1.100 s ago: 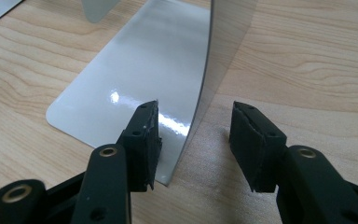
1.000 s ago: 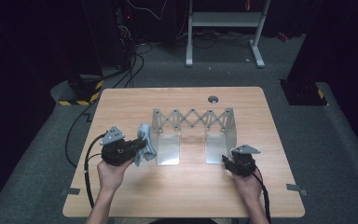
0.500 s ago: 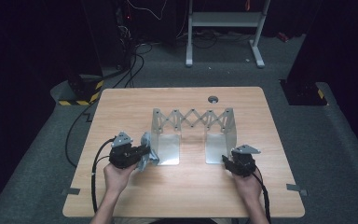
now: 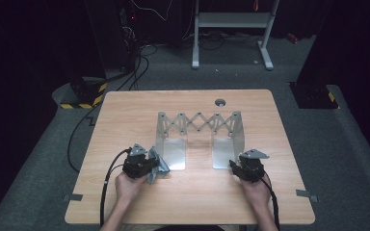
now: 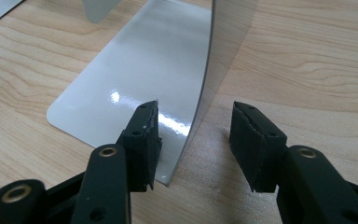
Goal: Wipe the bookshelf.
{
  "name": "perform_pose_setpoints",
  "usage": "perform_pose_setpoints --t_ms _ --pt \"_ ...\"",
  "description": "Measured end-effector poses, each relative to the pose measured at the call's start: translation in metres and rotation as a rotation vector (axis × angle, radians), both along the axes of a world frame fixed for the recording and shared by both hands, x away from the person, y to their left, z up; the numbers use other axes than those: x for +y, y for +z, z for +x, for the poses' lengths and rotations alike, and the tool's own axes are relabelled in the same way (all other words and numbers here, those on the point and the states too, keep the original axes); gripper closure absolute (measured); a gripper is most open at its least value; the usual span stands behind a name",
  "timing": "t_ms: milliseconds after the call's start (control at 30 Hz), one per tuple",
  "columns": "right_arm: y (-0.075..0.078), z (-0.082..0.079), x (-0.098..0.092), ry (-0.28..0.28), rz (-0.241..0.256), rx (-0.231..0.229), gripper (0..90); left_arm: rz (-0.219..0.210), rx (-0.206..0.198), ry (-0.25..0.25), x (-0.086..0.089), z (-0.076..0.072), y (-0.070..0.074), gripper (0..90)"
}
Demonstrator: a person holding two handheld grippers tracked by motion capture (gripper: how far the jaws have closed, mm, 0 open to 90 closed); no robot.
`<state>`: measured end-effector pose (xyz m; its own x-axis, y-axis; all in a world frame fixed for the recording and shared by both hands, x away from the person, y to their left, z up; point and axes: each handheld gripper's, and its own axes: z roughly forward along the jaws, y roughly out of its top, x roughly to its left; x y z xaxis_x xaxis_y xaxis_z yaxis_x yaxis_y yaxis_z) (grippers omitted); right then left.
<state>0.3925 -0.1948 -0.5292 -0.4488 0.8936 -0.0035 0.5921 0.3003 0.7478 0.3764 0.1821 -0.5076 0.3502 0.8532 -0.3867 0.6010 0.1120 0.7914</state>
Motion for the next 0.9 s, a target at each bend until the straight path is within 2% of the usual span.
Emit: perform_pose_setpoints --t_ms 67,100,133,267,367,400,433,533,567,667,700,833,900 --pt "0.0 0.0 0.0 0.001 -0.001 -0.001 52.9 -0.006 -0.003 -0.002 0.0 0.0 0.001 80.9" --pt "0.0 0.0 0.0 0.0 0.0 0.0 52.9 0.005 -0.004 -0.011 0.001 0.0 0.002 80.9" --pt "0.0 0.0 0.0 0.0 0.0 0.0 52.8 -0.018 -0.01 -0.004 0.002 -0.001 0.005 81.0" --pt "0.0 0.0 0.0 0.001 0.0 0.0 52.9 -0.042 -0.024 -0.007 0.005 -0.004 0.013 81.1" --pt "0.0 0.0 0.0 0.002 0.0 0.0 52.9 -0.076 -0.05 -0.014 0.008 -0.007 0.025 81.1" --pt "0.0 0.0 0.0 0.002 -0.001 -0.001 52.8 -0.091 -0.073 -0.013 0.009 -0.009 0.034 81.2" --pt "0.0 0.0 0.0 0.002 -0.001 -0.001 52.8 -0.091 -0.073 -0.013 0.009 -0.009 0.034 81.2" --pt "0.0 0.0 0.0 0.001 0.0 -0.001 52.8 -0.102 -0.12 -0.024 0.01 -0.014 0.051 81.2" --pt "0.0 0.0 0.0 0.002 -0.002 -0.002 52.8 -0.102 -0.12 -0.024 0.01 -0.014 0.051 81.2" --pt "0.0 0.0 0.0 0.001 -0.001 -0.001 52.8 -0.121 -0.158 -0.03 0.011 -0.018 0.066 81.3" --pt "0.0 0.0 0.0 0.001 -0.001 -0.001 52.8 -0.121 -0.158 -0.03 0.011 -0.018 0.066 81.3" --pt "0.0 0.0 0.0 0.002 -0.002 -0.001 52.8 -0.146 -0.191 -0.034 0.013 -0.02 0.081 81.4" --pt "0.0 0.0 0.0 0.002 0.0 0.0 52.8 -0.145 -0.208 -0.042 0.014 -0.02 0.089 81.4"
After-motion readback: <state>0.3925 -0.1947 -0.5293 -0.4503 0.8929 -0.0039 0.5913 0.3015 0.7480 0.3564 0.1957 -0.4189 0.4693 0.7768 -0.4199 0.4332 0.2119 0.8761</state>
